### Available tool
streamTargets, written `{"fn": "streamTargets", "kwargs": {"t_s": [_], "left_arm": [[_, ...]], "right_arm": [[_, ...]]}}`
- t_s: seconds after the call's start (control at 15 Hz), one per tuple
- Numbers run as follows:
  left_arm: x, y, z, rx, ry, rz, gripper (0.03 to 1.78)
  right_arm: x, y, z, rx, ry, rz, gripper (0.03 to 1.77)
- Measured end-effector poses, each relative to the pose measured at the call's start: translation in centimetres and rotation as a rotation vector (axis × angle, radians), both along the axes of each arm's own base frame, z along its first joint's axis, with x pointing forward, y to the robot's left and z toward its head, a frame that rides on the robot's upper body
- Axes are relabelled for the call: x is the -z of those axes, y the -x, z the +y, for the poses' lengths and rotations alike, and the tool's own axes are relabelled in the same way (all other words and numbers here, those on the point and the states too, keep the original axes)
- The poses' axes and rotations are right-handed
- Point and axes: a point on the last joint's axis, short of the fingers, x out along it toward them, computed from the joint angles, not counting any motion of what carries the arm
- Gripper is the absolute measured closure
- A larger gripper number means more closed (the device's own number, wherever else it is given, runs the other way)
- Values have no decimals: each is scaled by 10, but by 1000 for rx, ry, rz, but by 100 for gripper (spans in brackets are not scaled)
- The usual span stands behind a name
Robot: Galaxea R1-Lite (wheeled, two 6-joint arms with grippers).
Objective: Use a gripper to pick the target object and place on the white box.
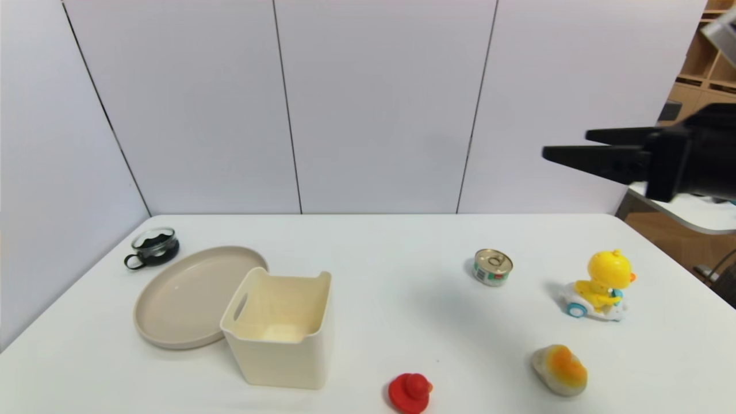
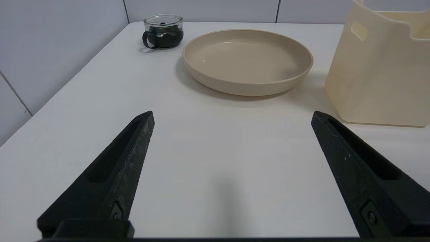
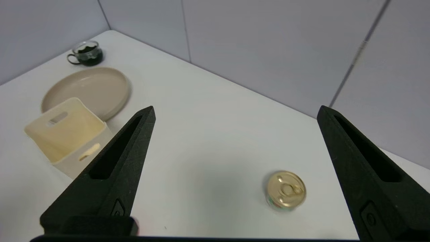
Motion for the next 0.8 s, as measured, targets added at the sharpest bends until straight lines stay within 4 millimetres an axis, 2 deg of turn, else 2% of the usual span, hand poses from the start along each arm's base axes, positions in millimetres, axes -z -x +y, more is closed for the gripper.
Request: {"fn": "streamTargets", "kwargs": {"t_s": [0.2,0.4,0.6,0.8], "left_arm": [[0,0,0,0,0,0,12],[0,0,0,0,0,0,12],[0,0,0,0,0,0,12],[0,0,0,0,0,0,12]], "right_arm": [[10,56,-33,138,8,-63,12],[26,107,-48,297,15,-131,11],[70,146,-53,451,24,-126,11],[120,175,-57,570,35,-139,11]]}}
